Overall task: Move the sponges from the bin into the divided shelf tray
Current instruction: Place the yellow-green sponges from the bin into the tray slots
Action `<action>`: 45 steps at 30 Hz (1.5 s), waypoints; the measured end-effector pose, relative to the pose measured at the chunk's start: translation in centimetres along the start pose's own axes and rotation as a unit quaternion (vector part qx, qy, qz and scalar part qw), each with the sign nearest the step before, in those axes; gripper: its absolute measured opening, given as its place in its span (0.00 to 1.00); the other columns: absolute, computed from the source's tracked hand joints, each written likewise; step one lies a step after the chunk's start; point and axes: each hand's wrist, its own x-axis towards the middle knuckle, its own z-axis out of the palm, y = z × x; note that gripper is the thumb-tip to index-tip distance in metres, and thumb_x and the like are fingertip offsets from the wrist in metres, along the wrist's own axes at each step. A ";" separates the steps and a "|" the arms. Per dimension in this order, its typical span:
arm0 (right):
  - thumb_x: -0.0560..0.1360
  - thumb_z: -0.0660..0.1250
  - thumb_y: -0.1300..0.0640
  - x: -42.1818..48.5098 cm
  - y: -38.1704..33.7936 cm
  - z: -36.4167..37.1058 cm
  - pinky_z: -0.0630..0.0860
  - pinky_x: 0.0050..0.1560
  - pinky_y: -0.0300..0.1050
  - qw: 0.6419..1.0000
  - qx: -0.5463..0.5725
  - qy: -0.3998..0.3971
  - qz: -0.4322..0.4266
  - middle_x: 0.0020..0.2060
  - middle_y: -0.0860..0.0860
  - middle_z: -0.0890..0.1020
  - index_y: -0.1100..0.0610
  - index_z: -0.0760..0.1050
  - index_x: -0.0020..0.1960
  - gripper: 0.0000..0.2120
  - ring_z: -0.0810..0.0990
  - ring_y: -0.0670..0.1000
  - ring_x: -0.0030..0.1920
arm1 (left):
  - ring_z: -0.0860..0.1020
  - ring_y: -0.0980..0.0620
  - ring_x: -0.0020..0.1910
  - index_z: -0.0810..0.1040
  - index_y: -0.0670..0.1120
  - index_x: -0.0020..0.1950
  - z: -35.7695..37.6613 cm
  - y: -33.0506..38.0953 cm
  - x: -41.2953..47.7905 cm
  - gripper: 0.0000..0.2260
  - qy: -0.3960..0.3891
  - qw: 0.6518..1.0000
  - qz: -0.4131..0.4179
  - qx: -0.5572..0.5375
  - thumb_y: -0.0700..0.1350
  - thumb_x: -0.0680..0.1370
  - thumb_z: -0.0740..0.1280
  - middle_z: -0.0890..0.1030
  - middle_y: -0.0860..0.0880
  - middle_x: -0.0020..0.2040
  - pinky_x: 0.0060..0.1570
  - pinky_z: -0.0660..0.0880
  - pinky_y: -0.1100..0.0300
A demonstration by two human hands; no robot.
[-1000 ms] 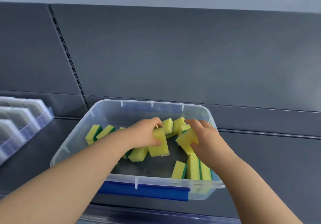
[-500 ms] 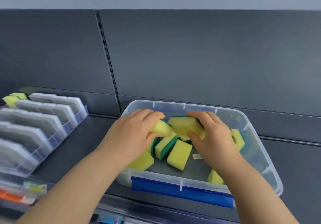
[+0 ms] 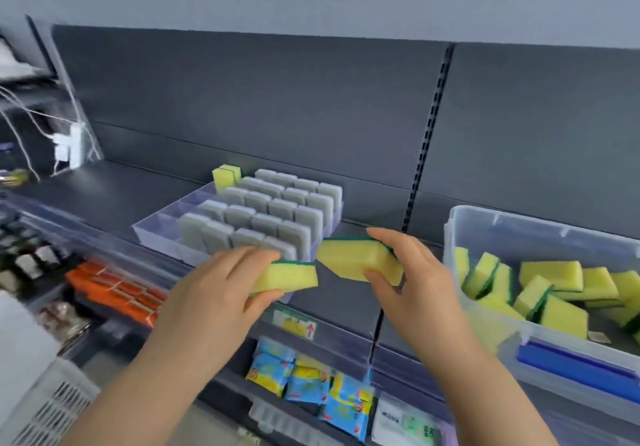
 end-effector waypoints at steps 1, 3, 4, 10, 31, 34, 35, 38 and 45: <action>0.70 0.71 0.66 0.2 -1.2 1.4 0.60 0.47 0.17 1.000 0.013 -0.015 0.002 0.50 0.40 0.73 0.49 0.72 0.63 0.25 0.67 0.35 0.46 | 0.79 0.50 0.43 0.80 0.47 0.55 -0.6 -1.4 -1.0 0.19 -0.006 1.000 -0.019 -0.001 0.48 0.65 0.75 0.80 0.51 0.48 0.33 0.77 0.57; 0.71 0.70 0.63 0.6 -3.3 4.0 0.59 0.48 0.16 0.998 0.034 -0.045 0.012 0.51 0.39 0.72 0.49 0.71 0.64 0.24 0.66 0.34 0.49 | 0.77 0.52 0.45 0.79 0.47 0.56 -1.5 -4.1 -2.6 0.20 -0.011 0.998 -0.052 -0.014 0.47 0.65 0.76 0.80 0.52 0.49 0.36 0.78 0.57; 0.71 0.70 0.62 1.0 -4.1 5.0 0.59 0.48 0.16 0.998 0.040 -0.054 0.014 0.51 0.39 0.72 0.50 0.70 0.65 0.24 0.67 0.34 0.49 | 0.75 0.53 0.46 0.78 0.48 0.56 -1.9 -5.3 -3.3 0.21 -0.009 0.998 -0.065 -0.021 0.47 0.65 0.76 0.80 0.52 0.49 0.37 0.78 0.57; 0.70 0.72 0.60 5.2 -7.6 10.8 0.64 0.50 0.23 0.995 0.060 -0.079 0.010 0.47 0.30 0.69 0.51 0.73 0.60 0.20 0.72 0.40 0.49 | 0.72 0.57 0.50 0.76 0.49 0.60 -3.0 -12.2 -5.1 0.23 -0.001 0.991 -0.127 -0.040 0.42 0.67 0.76 0.77 0.53 0.53 0.46 0.71 0.65; 0.70 0.72 0.58 29.3 -8.1 25.8 0.68 0.52 0.36 0.995 -0.014 -0.054 0.085 0.49 0.44 0.77 0.48 0.73 0.59 0.19 0.76 0.46 0.49 | 0.76 0.54 0.49 0.76 0.51 0.61 4.4 -38.6 9.9 0.23 0.012 0.988 -0.132 -0.081 0.45 0.67 0.76 0.78 0.52 0.52 0.48 0.73 0.61; 0.69 0.73 0.58 30.9 -8.8 27.6 0.72 0.55 0.41 0.993 -0.051 -0.041 0.099 0.49 0.44 0.77 0.50 0.74 0.60 0.20 0.76 0.48 0.49 | 0.74 0.57 0.50 0.76 0.51 0.61 6.1 -41.5 11.1 0.23 0.004 0.984 -0.130 -0.126 0.44 0.67 0.76 0.78 0.54 0.52 0.48 0.71 0.62; 0.69 0.73 0.58 31.2 -9.1 28.1 0.73 0.56 0.43 0.992 -0.068 -0.036 0.103 0.49 0.45 0.76 0.51 0.74 0.60 0.20 0.77 0.49 0.50 | 0.73 0.58 0.51 0.76 0.51 0.61 6.6 -42.5 11.6 0.23 0.001 0.983 -0.122 -0.138 0.44 0.67 0.76 0.78 0.54 0.53 0.49 0.71 0.62; 0.69 0.73 0.58 32.1 -10.3 29.7 0.73 0.56 0.44 0.985 -0.117 -0.013 0.128 0.49 0.45 0.75 0.53 0.74 0.60 0.21 0.77 0.50 0.50 | 0.72 0.59 0.53 0.76 0.52 0.62 7.8 -45.6 13.1 0.23 -0.015 0.978 -0.096 -0.185 0.44 0.69 0.75 0.76 0.55 0.55 0.52 0.69 0.65; 0.70 0.72 0.59 33.5 -13.1 33.4 0.70 0.57 0.42 0.950 -0.189 0.059 0.241 0.52 0.47 0.72 0.55 0.73 0.61 0.20 0.75 0.52 0.54 | 0.74 0.56 0.46 0.76 0.50 0.61 10.1 -53.1 17.1 0.22 -0.069 0.959 -0.008 -0.276 0.45 0.69 0.75 0.74 0.57 0.52 0.44 0.65 0.72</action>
